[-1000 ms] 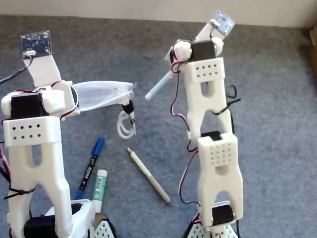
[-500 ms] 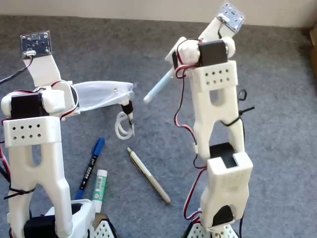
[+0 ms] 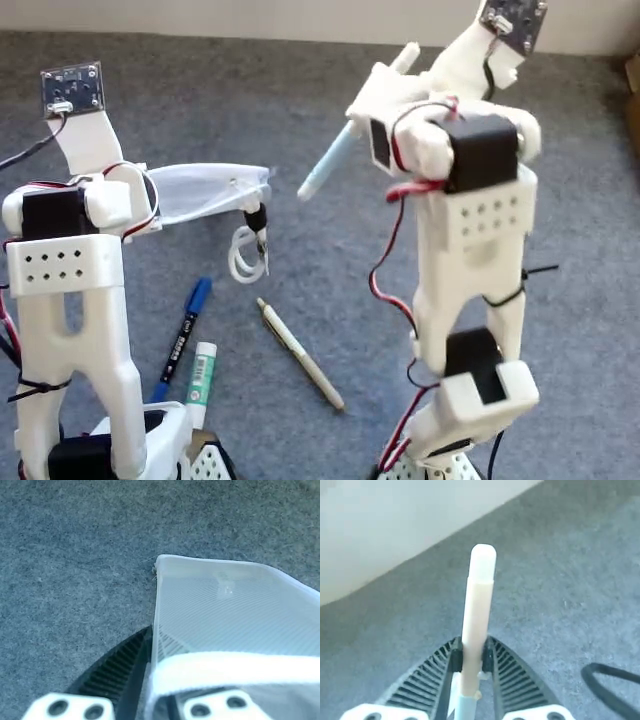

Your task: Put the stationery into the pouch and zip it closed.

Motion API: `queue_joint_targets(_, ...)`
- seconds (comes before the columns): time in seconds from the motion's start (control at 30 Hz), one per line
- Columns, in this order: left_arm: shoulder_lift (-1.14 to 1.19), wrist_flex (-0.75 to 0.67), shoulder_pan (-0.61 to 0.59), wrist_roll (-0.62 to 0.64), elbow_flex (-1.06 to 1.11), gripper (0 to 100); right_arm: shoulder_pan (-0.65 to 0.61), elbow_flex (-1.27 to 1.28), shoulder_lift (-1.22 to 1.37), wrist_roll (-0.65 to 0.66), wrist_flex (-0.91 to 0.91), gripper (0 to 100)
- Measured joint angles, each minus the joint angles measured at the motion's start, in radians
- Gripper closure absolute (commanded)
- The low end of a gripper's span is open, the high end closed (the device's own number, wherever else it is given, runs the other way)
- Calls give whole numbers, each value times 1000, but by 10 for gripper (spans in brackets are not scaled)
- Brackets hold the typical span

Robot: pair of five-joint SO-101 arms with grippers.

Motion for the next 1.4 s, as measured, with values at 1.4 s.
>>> queue_joint_targets(1.4, 0, -31, 0, 0, 34, 989, -434, -2, -252, 361, -252, 995)
